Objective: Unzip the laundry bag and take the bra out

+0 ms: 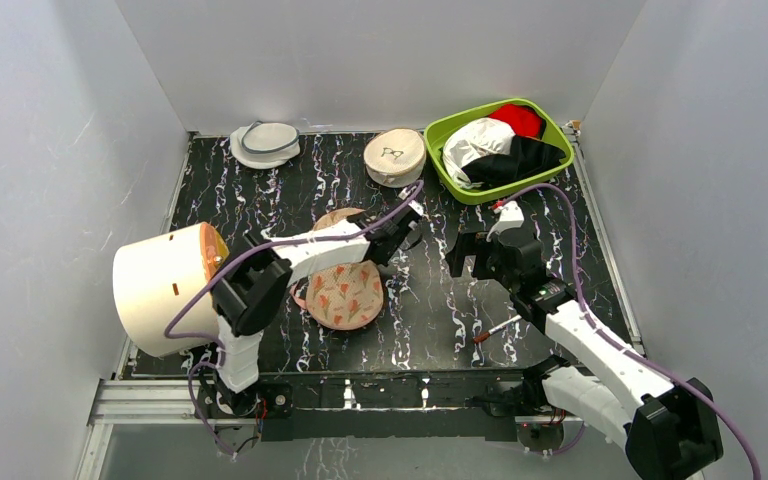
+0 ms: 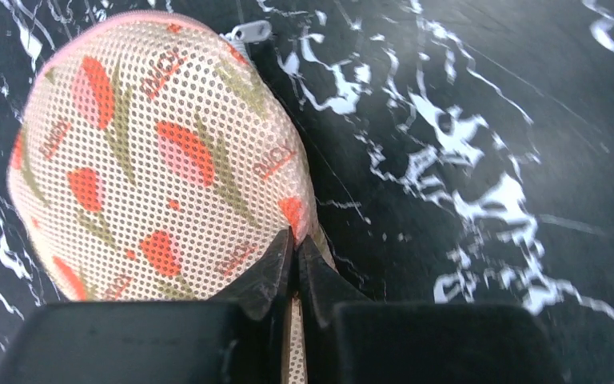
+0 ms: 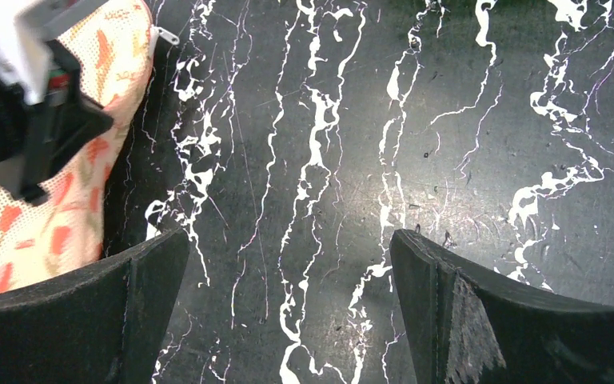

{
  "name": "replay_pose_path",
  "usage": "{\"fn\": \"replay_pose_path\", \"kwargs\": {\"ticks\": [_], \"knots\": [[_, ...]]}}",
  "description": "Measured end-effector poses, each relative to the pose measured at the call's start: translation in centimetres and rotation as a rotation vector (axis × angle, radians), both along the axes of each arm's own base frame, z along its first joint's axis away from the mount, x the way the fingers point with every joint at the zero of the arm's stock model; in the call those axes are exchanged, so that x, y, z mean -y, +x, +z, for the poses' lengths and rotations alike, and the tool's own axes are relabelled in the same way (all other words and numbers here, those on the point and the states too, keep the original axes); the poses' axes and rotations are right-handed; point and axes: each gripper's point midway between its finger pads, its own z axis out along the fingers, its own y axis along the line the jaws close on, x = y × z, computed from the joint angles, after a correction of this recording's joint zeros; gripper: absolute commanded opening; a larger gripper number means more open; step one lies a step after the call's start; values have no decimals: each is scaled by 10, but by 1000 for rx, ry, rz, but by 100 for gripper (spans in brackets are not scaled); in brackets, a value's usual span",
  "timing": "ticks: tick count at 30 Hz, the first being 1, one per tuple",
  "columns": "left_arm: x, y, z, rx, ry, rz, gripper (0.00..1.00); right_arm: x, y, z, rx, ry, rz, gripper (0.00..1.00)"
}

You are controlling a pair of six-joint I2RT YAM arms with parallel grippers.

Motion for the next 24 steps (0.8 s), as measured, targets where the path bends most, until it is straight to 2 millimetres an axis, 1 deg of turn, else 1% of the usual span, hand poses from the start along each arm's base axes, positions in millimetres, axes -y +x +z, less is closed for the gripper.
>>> {"fn": "replay_pose_path", "kwargs": {"ticks": [3,8,12,14,16,20,22,24], "knots": [[3,-12,11,-18,-52,-99,0,0,0,-2,-7,-5,2,98],[11,-45,33,-42,-175,-350,0,-2,0,-3,-10,-1,12,98],[11,-74,47,-31,-266,-521,0,-7,-1,-6,-23,5,40,98],[9,-87,51,-23,-304,-585,0,-15,-3,-5,-18,27,84,98],[8,-95,54,-15,-324,-624,0,-32,-10,-6,-23,76,186,98],[6,-103,55,10,-345,-684,0,-67,-31,-8,-58,176,405,98],[4,-107,56,30,-357,-706,0,-77,-41,-8,-72,212,483,98],[3,-110,59,56,-373,-727,0,-82,-47,-6,-67,236,529,98]]}}
